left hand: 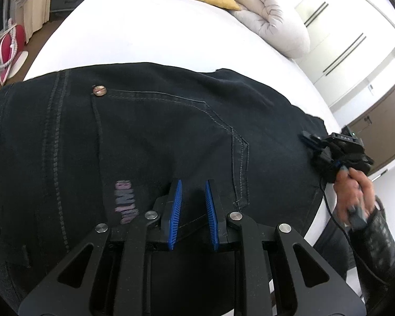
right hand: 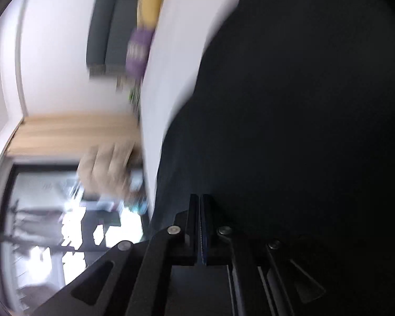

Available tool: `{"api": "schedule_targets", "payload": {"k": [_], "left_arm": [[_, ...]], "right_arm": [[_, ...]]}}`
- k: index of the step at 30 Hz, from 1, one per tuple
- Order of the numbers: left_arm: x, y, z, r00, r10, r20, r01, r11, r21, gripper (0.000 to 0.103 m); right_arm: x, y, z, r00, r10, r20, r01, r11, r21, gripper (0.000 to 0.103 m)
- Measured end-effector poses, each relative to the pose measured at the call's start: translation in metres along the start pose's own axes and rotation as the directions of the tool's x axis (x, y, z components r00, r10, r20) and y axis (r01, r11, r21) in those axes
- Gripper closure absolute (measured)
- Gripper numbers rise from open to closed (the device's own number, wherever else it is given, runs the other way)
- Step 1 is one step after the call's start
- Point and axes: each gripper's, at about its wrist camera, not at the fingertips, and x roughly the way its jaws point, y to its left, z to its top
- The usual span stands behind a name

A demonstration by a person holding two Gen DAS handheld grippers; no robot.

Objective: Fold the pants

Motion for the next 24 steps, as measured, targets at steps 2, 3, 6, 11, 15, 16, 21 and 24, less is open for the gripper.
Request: {"api": "schedule_targets", "payload": {"k": [2,3,6,11,15,16,21,24], "left_arm": [[-0.004,0.005,-0.003,1.0,-0.002,0.007,0.002,1.0,-0.014,0.085],[-0.006,0.005,-0.005,1.0,0.006,0.01,-0.006,1.0,-0.008,0.085],[-0.01,0.003,-0.008,1.0,0.013,0.013,-0.013,1.0,0.001,0.085],[-0.026,0.001,-0.01,0.997,0.065,0.034,-0.065,0.998,0.001,0.085],[-0.035,-0.01,-0.002,0.998,0.034,0.054,-0.034,0.999,-0.007,0.085],[-0.033,-0.013,0.0,0.998,0.014,0.053,-0.014,1.0,-0.012,0.085],[-0.016,-0.046,0.013,1.0,-0.018,0.022,0.016,0.997,0.078,0.085],[0.006,-0.047,0.011,0.999,0.02,-0.045,-0.017,0.997,0.074,0.085]], "right_arm": [[-0.049,-0.026,0.029,0.992,-0.005,0.122,-0.004,0.997,0.075,0.103],[-0.067,-0.035,0.04,0.985,-0.014,0.172,-0.002,0.996,0.094,0.103],[-0.143,-0.068,0.076,0.926,-0.107,0.362,0.063,0.989,0.132,0.103],[-0.24,-0.067,0.065,0.814,-0.227,0.535,0.149,0.971,0.185,0.035],[-0.269,-0.058,0.025,0.827,-0.139,0.545,0.102,0.99,0.098,0.018],[-0.262,-0.058,0.015,0.84,-0.108,0.531,0.066,0.993,0.098,0.019],[-0.233,-0.083,-0.002,0.867,-0.068,0.493,-0.027,0.983,0.184,0.031],[-0.226,-0.087,0.007,0.864,-0.059,0.5,-0.051,0.978,0.203,0.035]]}}
